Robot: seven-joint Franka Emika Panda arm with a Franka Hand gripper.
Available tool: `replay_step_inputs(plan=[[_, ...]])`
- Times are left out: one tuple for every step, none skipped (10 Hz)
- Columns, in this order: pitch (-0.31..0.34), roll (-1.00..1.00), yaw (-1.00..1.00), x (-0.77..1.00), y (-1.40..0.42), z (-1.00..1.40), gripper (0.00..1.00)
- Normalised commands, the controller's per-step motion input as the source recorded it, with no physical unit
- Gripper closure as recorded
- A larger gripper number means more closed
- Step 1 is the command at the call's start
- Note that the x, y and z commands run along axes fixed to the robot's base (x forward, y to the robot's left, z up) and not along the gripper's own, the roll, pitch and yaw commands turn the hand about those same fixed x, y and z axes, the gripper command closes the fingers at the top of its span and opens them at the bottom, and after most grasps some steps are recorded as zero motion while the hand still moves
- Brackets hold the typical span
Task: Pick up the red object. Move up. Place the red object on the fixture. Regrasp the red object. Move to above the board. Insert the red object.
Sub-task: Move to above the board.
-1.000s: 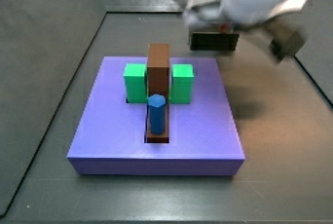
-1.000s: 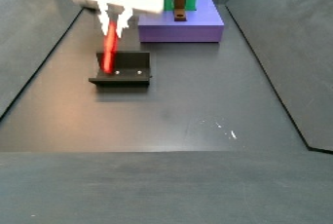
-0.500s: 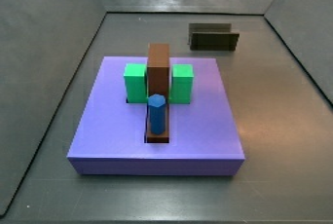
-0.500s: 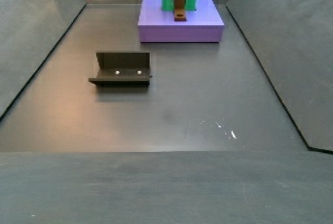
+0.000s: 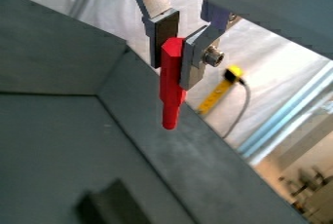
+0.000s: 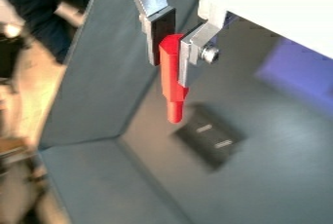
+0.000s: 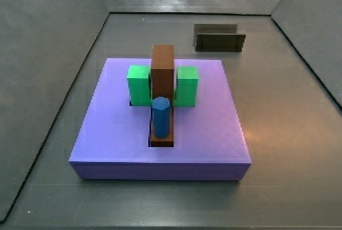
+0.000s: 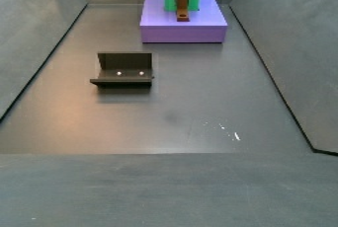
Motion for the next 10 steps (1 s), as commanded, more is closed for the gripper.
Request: replay_step_inputs(plan=[[0.213, -1.0, -0.15, -1.34, -1.4, 0.31, 1.0], [0.227, -1.0, -0.13, -1.32, -1.4, 0.33, 1.0], [0.235, -1.0, -0.11, -0.71, -0.74, 0.17, 1.0], [0.24, -1.0, -0.09, -0.22, -0.19, 0.03, 1.0], [0.252, -1.0, -0.08, -0.08, -0.07, 0.0, 1.0], [0.236, -1.0, -0.05, -0.09, -0.06, 0.04, 1.0], [0.223, -1.0, -0.04, -0.08, -0.02, 0.01, 1.0], [0.189, -1.0, -0.02, -0.06, 0.02, 0.0, 1.0], [0.153, -0.91, 0.0, -0.06, 0.03, 0.01, 1.0], [0.049, -0.53, 0.0, -0.06, 0.03, 0.0, 1.0]])
